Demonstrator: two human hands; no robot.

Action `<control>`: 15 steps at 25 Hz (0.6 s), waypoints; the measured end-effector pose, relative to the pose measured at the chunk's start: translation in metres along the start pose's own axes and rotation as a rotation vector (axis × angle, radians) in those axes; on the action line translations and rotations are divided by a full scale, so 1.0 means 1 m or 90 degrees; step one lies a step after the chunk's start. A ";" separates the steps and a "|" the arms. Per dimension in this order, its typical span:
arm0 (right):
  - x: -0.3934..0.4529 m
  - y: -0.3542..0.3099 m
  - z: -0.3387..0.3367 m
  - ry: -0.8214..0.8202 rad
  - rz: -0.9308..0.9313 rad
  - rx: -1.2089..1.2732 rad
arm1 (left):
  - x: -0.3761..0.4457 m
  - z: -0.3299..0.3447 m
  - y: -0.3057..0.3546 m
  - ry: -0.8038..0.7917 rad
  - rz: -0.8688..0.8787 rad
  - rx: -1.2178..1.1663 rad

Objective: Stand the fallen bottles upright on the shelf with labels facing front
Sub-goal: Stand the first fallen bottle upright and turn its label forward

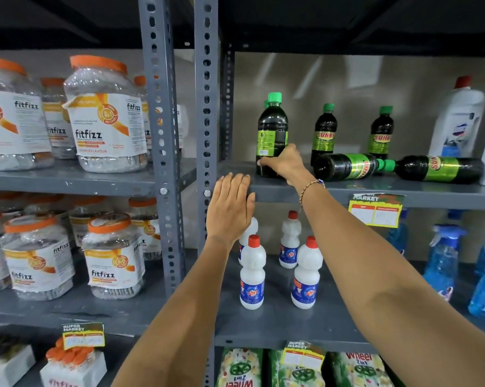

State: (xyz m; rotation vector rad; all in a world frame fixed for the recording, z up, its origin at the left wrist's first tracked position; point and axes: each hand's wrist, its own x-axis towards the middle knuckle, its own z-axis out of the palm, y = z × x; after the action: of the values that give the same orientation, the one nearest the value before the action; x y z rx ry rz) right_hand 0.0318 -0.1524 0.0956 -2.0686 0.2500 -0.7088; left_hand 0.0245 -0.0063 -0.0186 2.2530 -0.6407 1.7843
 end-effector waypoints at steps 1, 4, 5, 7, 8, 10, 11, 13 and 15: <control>-0.001 0.000 0.000 0.021 -0.007 -0.038 | 0.000 0.000 0.000 -0.001 -0.001 0.001; 0.000 0.001 0.000 0.038 -0.016 -0.022 | 0.000 -0.002 0.000 -0.003 -0.003 -0.004; 0.000 -0.001 -0.002 0.023 -0.002 0.027 | 0.001 -0.003 0.000 -0.004 -0.005 -0.008; 0.000 -0.001 -0.004 0.016 0.012 0.071 | 0.001 -0.005 0.001 -0.006 -0.009 -0.008; -0.002 -0.001 -0.004 0.027 0.008 0.052 | -0.001 -0.005 0.001 -0.006 -0.009 -0.008; -0.003 0.002 0.000 0.049 -0.009 -0.028 | -0.004 -0.005 0.000 -0.012 -0.007 -0.007; -0.003 0.003 0.002 0.049 -0.012 -0.061 | -0.004 -0.005 0.000 -0.013 -0.008 -0.005; -0.003 0.004 0.003 0.012 -0.001 -0.048 | -0.004 -0.005 0.000 -0.015 -0.009 -0.012; 0.000 0.001 0.000 -0.019 0.021 0.002 | -0.001 -0.006 0.002 -0.001 -0.009 -0.008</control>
State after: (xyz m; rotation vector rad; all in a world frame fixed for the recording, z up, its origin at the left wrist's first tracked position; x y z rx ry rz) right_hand 0.0325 -0.1529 0.0948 -2.0665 0.2648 -0.6579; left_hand 0.0182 -0.0054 -0.0182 2.2450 -0.6327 1.7678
